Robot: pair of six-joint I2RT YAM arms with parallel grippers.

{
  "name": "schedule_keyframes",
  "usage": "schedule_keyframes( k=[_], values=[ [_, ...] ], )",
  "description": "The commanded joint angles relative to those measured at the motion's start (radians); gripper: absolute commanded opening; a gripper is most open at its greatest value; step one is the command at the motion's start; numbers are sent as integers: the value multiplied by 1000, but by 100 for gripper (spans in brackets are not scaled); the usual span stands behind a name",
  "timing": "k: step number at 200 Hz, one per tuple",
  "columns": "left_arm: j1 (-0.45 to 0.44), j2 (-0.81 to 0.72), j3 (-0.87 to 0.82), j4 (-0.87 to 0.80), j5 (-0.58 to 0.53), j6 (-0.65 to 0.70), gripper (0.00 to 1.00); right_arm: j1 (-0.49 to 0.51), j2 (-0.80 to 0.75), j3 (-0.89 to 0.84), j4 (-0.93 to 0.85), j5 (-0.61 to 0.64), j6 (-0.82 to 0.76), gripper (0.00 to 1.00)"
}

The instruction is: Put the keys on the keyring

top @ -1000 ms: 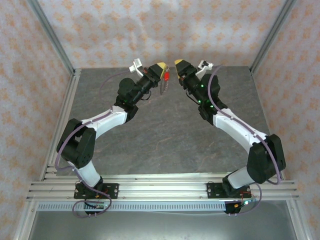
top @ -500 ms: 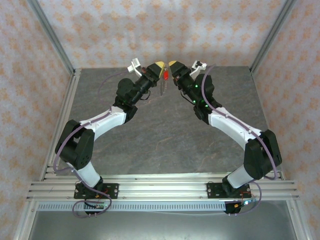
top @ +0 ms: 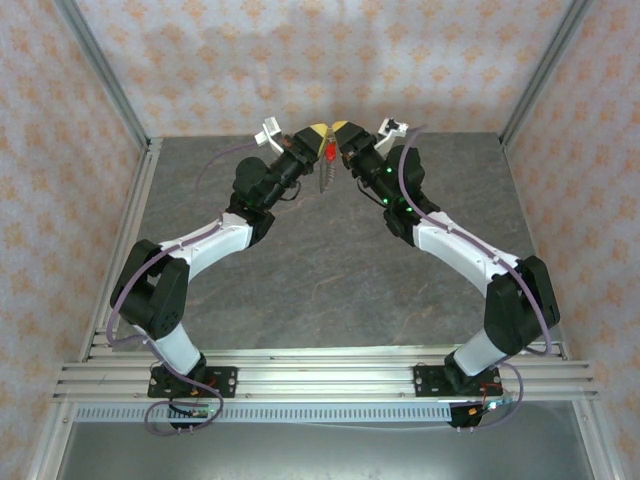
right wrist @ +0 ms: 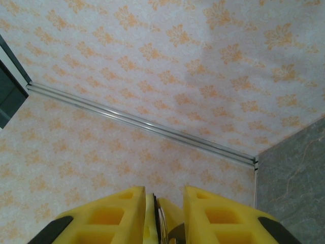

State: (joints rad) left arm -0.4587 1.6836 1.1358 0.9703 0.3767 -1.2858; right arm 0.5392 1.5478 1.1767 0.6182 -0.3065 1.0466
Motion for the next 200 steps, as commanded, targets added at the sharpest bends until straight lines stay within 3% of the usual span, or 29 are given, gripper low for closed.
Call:
schedule_keyframes(
  k=[1,105,157,200],
  values=[
    [-8,-39,-2,64,-18,3,0,8,5,34,29,-23,-22,25],
    [-9,-37,1,56,-19,10,0,11,-9,24,-7,-50,-49,17],
    [-9,-34,5,51,-18,11,0,11,-17,23,-27,-54,-66,0],
    [-9,-37,8,43,-13,15,0,11,-18,40,-52,-49,-88,0]
  ],
)
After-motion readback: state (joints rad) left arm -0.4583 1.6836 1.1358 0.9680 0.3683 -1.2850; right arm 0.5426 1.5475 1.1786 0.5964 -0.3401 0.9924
